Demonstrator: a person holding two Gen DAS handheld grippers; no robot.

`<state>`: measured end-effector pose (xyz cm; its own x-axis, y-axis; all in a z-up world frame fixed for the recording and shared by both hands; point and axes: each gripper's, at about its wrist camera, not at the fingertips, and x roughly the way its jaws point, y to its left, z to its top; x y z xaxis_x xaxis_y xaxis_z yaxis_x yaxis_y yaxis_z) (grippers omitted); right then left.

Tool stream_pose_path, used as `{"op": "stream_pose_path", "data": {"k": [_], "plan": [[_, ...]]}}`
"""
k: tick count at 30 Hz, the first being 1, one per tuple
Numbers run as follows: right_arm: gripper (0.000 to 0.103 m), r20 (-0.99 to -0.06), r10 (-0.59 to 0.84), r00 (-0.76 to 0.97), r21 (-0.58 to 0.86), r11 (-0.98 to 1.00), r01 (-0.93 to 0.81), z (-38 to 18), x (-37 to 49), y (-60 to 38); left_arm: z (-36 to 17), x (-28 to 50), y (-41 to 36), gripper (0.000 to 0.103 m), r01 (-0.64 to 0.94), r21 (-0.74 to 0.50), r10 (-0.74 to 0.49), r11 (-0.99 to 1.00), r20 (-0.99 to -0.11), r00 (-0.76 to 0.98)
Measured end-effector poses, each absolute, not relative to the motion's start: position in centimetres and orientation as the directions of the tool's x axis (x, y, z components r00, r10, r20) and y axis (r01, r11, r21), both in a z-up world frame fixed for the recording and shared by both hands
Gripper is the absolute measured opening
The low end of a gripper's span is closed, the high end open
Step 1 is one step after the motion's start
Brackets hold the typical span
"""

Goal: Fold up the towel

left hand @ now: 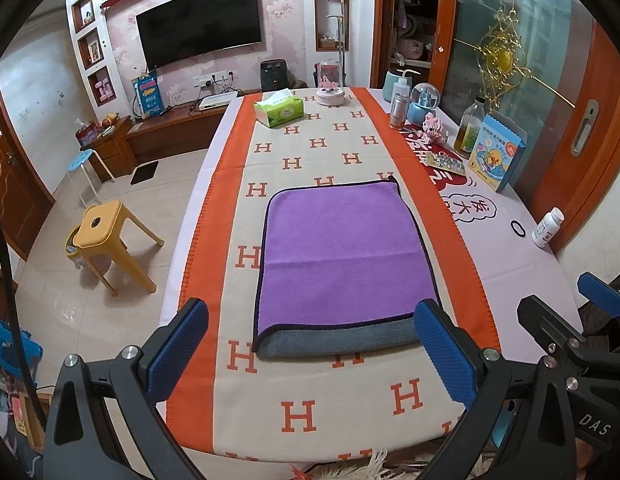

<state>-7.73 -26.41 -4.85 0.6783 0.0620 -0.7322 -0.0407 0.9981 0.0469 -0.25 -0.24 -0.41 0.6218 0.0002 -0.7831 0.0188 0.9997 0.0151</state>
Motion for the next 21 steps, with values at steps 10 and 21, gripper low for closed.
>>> {"op": "stream_pose_path", "data": {"k": [10,21], "plan": [[0.096,-0.728,0.023,0.685,0.028,1.000,-0.004,-4.2,-8.2,-26.0,-0.6,0.2,1.0,0.102,0.048,-0.009,-0.037,0.999,-0.781,0.623],[0.096,-0.723,0.000,0.691,0.013,1.000,0.013,-3.6,-8.6,-25.6,-0.3,-0.2,1.7,0.102,0.055,-0.011,-0.043,0.998,-0.776,0.630]]}}
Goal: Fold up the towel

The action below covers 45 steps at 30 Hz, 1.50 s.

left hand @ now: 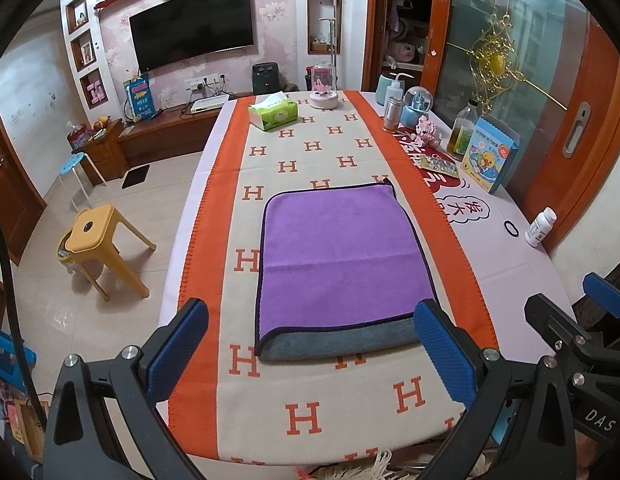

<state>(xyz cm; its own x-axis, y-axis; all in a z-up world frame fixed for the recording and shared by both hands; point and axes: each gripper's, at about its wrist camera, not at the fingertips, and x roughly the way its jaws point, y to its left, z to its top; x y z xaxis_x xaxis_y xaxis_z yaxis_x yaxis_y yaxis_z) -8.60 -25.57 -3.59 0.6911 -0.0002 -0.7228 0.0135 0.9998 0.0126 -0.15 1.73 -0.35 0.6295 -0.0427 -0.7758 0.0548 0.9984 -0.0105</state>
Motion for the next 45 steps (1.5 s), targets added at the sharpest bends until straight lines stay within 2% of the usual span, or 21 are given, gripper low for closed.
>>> {"op": "stream_pose_path", "data": {"k": [17,23,30,33,38,45], "plan": [[0.096,-0.714,0.009,0.701,0.008,1.000,-0.004,-3.7,-8.0,-24.7,-0.6,0.2,1.8,0.102,0.078,-0.005,-0.054,0.997,-0.771,0.635],[0.092,-0.742,0.027,0.670,0.023,1.000,-0.015,-5.2,-6.4,-25.1,-1.3,1.4,2.2,0.102,0.089,-0.045,-0.090,0.995,-0.778,0.621],[0.090,-0.763,0.023,0.646,-0.001,0.999,-0.037,-7.9,-3.3,-26.2,-3.3,4.0,3.1,0.102,0.070,-0.025,-0.062,0.997,-0.797,0.601],[0.086,-0.788,0.037,0.614,-0.001,0.998,-0.061,-9.9,-1.8,-27.2,-5.0,5.4,4.2,0.102,0.075,-0.059,-0.092,0.995,-0.802,0.590],[0.078,-0.833,0.094,0.545,0.035,0.992,-0.117,-13.5,0.4,-29.0,-8.7,7.6,5.3,0.102,0.100,-0.046,-0.093,0.994,-0.836,0.540],[0.059,-0.872,0.204,0.445,0.064,0.949,-0.309,-18.3,2.3,-29.4,-14.6,8.9,6.2,0.098,0.260,-0.024,-0.143,0.965,-0.884,0.446]]}}
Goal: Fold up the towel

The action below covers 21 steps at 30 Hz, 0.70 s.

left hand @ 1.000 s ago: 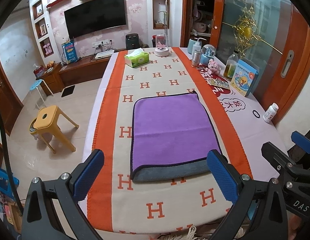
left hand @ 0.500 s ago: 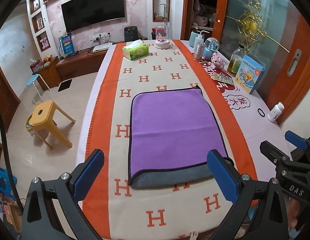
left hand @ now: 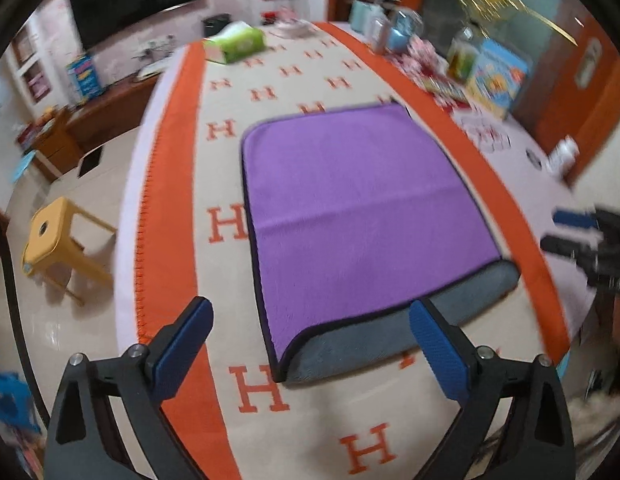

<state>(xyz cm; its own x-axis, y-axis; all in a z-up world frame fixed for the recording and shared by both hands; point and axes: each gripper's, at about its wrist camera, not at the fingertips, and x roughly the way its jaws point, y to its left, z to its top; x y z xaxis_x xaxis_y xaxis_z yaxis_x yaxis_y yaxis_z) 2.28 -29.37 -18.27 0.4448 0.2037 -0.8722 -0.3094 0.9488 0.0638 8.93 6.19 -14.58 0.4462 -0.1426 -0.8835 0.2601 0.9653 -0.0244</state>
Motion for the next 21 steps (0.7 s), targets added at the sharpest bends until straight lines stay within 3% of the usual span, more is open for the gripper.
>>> {"op": "stream_pose_path", "data": {"k": [3,13,17,21], "plan": [[0.053,-0.889,0.251,0.383,0.090,0.916,-0.391,-20.1,2.8,-29.4,-16.9,9.5,6.4,0.093,0.323,-0.022,-0.157,0.946,-0.903,0.400],[0.028,-0.912,0.381,0.152,0.249,0.809,-0.533,-24.5,5.3,-29.5,-20.4,10.7,6.8,0.081,0.439,-0.187,-0.312,0.879,-0.921,0.232],[0.023,-0.911,0.396,0.117,0.275,0.793,-0.544,-25.2,6.0,-29.7,-21.0,11.2,6.6,0.064,0.465,-0.235,-0.346,0.854,-0.923,0.169],[0.022,-0.907,0.410,0.092,0.296,0.780,-0.551,-25.6,6.3,-29.7,-21.6,11.8,6.5,0.063,0.482,-0.251,-0.354,0.840,-0.925,0.136]]}}
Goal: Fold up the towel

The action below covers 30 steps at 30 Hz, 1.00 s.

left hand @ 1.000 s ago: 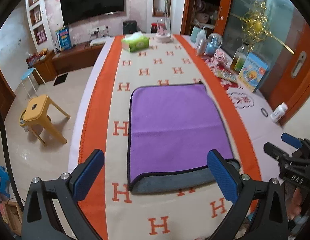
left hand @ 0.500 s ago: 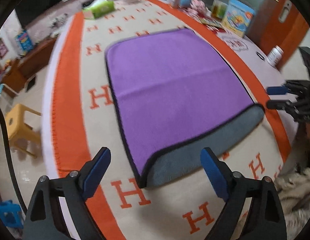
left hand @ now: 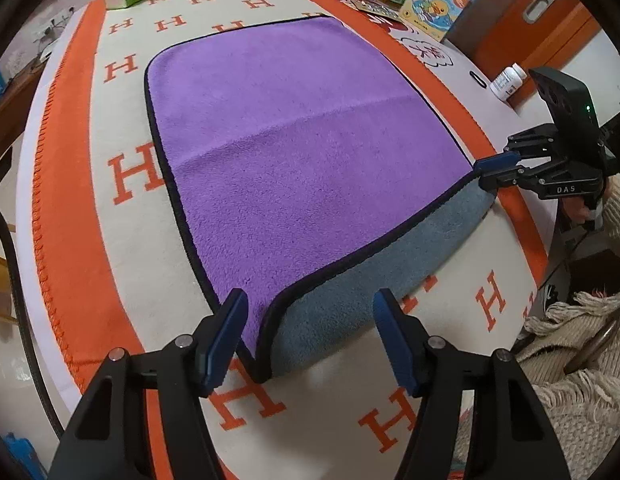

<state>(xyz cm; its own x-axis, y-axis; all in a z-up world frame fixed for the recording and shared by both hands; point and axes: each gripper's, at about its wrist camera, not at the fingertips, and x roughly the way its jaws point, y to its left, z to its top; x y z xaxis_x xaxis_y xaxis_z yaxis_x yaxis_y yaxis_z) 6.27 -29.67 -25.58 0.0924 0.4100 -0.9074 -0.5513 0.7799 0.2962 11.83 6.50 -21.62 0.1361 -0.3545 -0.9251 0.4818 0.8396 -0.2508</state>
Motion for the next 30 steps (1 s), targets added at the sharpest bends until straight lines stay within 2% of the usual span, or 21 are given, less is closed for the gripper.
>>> {"op": "stream_pose_path", "data": {"k": [2,14,16,20,23,30], "plan": [[0.022,-0.907,0.413,0.083,0.301,0.774,-0.557,-25.6,6.3,-29.6,-21.9,12.1,6.5,0.062,0.480,-0.271,-0.369,0.835,-0.921,0.122],[0.015,-0.905,0.419,0.070,0.304,0.755,-0.581,-25.6,6.5,-29.5,-23.5,13.0,7.0,0.039,0.480,-0.320,-0.377,0.817,-0.926,0.025],[0.013,-0.907,0.416,0.070,0.300,0.753,-0.586,-25.6,6.5,-29.3,-23.6,12.8,6.8,0.033,0.488,-0.321,-0.376,0.812,-0.927,0.017],[0.010,-0.909,0.410,0.073,0.291,0.751,-0.593,-25.5,6.3,-29.0,-23.6,12.9,6.8,0.011,0.497,-0.297,-0.353,0.815,-0.935,0.021],[0.007,-0.910,0.407,0.084,0.281,0.752,-0.596,-25.2,6.2,-28.9,-23.5,12.7,6.6,0.007,0.513,-0.249,-0.315,0.822,-0.948,0.045],[0.005,-0.913,0.395,0.104,0.257,0.753,-0.606,-24.9,5.7,-28.6,-22.9,12.1,6.1,0.004,0.535,-0.179,-0.263,0.826,-0.961,0.085]]}}
